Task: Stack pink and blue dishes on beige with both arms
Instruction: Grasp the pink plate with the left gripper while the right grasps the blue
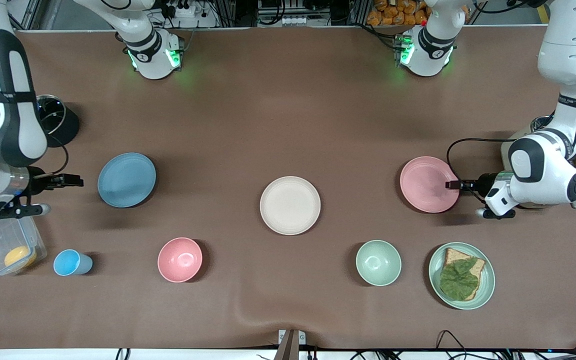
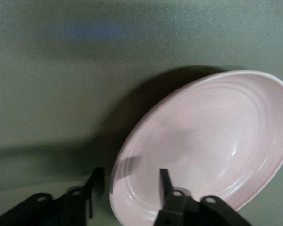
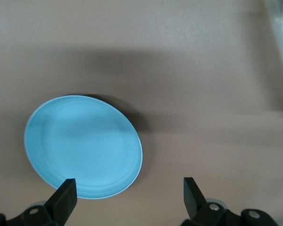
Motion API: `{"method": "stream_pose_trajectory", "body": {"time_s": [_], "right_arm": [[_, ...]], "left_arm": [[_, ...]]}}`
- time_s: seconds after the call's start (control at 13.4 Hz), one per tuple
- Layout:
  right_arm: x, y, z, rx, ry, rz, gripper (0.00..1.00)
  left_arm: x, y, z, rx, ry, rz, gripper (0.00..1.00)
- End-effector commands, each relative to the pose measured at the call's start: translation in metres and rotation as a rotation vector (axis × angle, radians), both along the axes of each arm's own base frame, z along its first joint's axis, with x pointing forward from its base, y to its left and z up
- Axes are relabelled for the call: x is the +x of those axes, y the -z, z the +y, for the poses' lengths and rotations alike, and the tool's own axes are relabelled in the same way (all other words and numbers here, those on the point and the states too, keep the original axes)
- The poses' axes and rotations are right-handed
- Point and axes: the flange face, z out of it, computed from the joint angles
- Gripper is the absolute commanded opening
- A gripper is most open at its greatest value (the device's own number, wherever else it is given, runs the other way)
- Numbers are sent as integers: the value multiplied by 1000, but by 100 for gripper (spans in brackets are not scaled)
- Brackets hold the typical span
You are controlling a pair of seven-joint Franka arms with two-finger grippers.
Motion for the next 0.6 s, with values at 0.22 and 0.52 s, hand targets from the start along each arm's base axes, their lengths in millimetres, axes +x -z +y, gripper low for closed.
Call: {"method": "stream_pose_trajectory", "body": {"time_s": [0.22, 0.52], "right_arm": [[-11, 87, -36, 182, -16, 10, 100], [-22, 130, -39, 261, 21, 54, 100]], "left_arm": [[7, 2, -2, -27, 7, -22, 0], [30, -63, -6, -58, 29, -32, 0]]}}
